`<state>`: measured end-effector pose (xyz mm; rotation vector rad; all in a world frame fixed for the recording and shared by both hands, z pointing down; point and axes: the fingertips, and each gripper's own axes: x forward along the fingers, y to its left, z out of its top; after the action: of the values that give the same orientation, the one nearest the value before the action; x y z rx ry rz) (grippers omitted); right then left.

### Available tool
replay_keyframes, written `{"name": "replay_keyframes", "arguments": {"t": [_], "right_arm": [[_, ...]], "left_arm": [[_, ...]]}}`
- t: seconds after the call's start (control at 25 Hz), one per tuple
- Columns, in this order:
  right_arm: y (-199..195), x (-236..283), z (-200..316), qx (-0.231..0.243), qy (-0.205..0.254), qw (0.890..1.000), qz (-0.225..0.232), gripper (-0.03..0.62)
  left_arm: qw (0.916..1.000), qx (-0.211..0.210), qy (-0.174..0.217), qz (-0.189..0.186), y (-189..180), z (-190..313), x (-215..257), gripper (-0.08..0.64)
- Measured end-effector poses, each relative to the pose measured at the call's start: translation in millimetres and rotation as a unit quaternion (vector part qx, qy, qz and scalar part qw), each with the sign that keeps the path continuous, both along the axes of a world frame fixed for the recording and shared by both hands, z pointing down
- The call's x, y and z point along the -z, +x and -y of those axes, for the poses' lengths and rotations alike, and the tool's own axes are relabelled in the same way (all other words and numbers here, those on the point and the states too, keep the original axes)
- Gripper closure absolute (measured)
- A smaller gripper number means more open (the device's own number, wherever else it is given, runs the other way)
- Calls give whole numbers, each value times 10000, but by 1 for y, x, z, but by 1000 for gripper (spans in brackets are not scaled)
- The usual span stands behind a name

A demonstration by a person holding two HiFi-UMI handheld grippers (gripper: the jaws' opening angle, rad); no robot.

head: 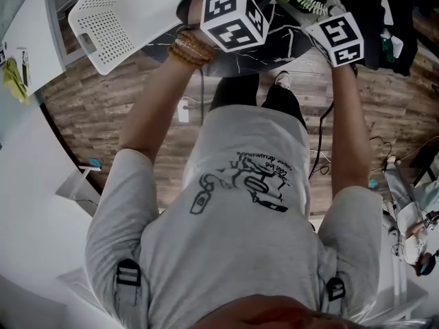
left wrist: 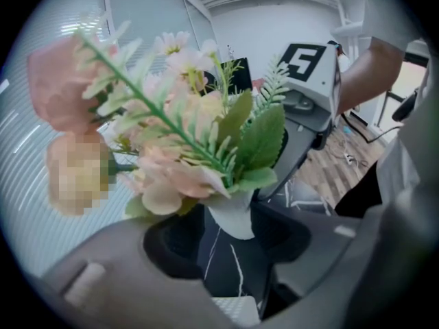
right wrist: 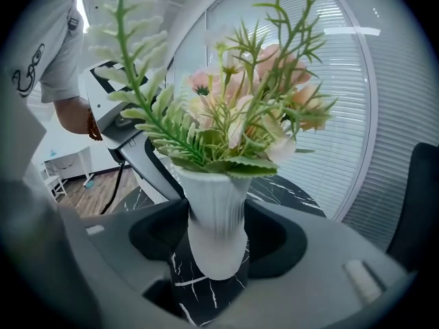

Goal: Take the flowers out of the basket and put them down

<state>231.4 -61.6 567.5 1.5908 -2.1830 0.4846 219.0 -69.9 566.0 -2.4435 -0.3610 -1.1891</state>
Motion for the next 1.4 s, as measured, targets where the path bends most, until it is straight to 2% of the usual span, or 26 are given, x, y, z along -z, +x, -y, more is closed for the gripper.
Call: {"name": "replay_keyframes", "arguments": {"t": [0.92,1.4], "right_arm": [[-4,-19,-8,-49,51,10000,68,330],[-5,-19,-10,-39,18,9997,-226,322]], "left_arm": [[10000,18,20,33,-4,-8,-20,350],[9999,113,-24,56,-6,-11,-22,357]]}}
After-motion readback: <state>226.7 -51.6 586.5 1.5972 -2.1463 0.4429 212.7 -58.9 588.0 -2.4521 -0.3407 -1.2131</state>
